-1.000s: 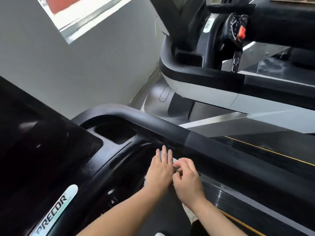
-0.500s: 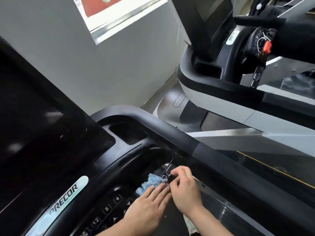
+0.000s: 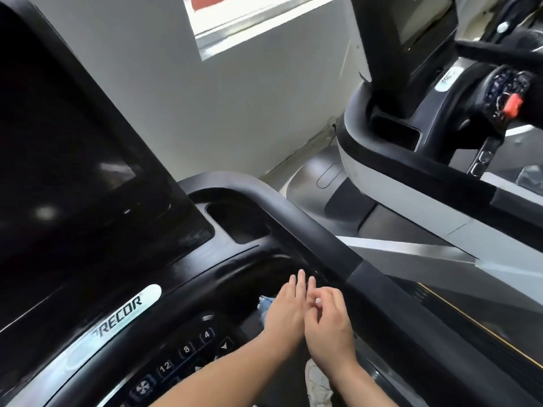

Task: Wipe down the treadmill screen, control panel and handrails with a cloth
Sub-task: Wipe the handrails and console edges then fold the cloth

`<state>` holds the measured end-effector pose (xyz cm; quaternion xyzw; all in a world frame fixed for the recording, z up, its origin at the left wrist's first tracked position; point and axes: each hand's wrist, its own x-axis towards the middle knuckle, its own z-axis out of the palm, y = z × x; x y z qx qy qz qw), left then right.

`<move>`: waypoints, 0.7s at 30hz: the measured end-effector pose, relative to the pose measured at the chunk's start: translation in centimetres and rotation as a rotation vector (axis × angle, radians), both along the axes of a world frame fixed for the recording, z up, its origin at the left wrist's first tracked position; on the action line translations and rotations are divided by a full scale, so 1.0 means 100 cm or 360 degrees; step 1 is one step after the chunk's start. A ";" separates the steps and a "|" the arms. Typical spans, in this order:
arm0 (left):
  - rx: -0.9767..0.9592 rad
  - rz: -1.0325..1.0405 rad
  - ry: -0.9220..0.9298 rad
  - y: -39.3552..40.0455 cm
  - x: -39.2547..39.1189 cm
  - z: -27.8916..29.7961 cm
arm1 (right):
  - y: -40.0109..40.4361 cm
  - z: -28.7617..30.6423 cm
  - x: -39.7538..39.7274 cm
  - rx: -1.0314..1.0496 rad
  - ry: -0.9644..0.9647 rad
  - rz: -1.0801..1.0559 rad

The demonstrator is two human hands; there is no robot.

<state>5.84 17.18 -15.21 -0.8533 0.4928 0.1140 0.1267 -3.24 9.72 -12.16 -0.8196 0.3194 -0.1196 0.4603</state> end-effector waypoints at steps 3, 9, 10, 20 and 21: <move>-0.0062 0.0069 -0.0026 -0.022 0.011 0.006 | -0.008 0.004 0.003 -0.0016 -0.0021 -0.0077; -0.0391 0.0032 0.0481 0.015 0.003 0.038 | -0.007 0.015 0.010 0.0135 0.0042 0.0159; -0.0522 0.0190 0.0701 0.026 -0.003 0.051 | -0.005 0.014 0.013 0.0128 0.0046 0.0257; -0.0170 0.0284 0.0198 0.133 -0.009 0.092 | -0.034 -0.004 0.037 -0.1305 0.0234 0.0991; -0.0147 0.0315 0.0151 0.139 -0.006 0.097 | -0.038 0.000 0.043 -0.1289 0.0321 0.0949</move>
